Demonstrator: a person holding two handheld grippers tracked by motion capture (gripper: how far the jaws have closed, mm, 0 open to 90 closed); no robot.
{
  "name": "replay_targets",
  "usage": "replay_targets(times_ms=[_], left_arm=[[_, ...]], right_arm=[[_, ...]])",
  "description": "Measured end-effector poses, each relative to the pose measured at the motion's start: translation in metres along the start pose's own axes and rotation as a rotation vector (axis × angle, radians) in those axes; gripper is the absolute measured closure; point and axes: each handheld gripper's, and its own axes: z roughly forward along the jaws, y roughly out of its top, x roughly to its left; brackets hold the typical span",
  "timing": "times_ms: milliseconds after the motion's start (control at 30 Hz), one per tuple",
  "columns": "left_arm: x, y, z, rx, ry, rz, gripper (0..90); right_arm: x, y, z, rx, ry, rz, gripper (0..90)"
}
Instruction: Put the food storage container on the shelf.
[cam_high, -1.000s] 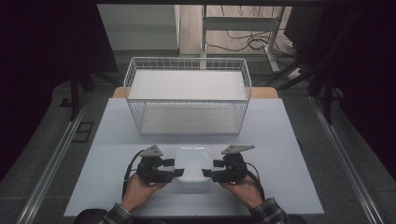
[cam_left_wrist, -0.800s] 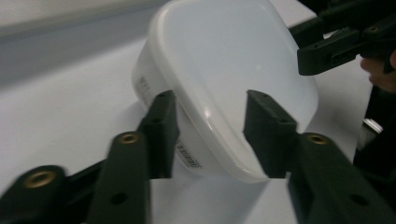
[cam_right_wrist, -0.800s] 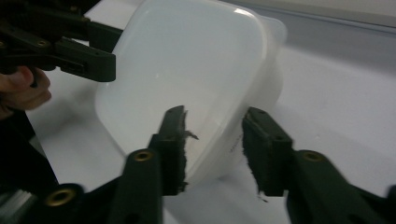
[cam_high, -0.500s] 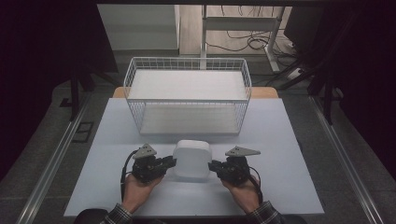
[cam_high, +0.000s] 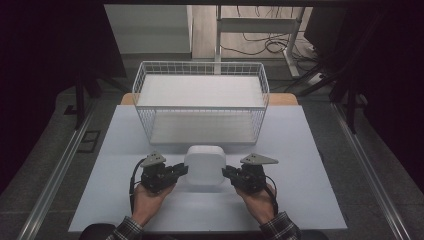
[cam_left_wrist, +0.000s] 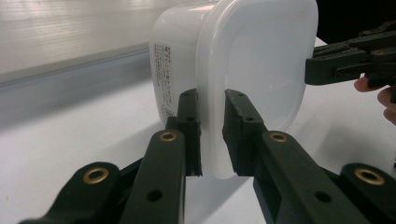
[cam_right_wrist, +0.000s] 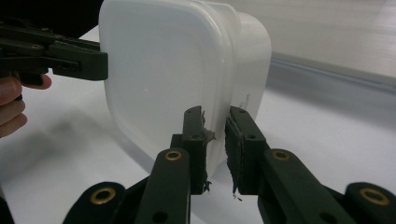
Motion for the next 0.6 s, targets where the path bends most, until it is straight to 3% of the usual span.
replay_targets(times_ms=[300,600], left_arm=[[0.005,0.013,0.004,-0.02,0.003,0.01,77.6],[0.017,0.033,0.01,-0.045,0.031,0.017,77.7]], right_arm=[[-0.007,0.013,0.002,-0.026,-0.021,-0.028,77.5],[-0.017,0.034,0.017,-0.046,-0.042,-0.033,76.8]])
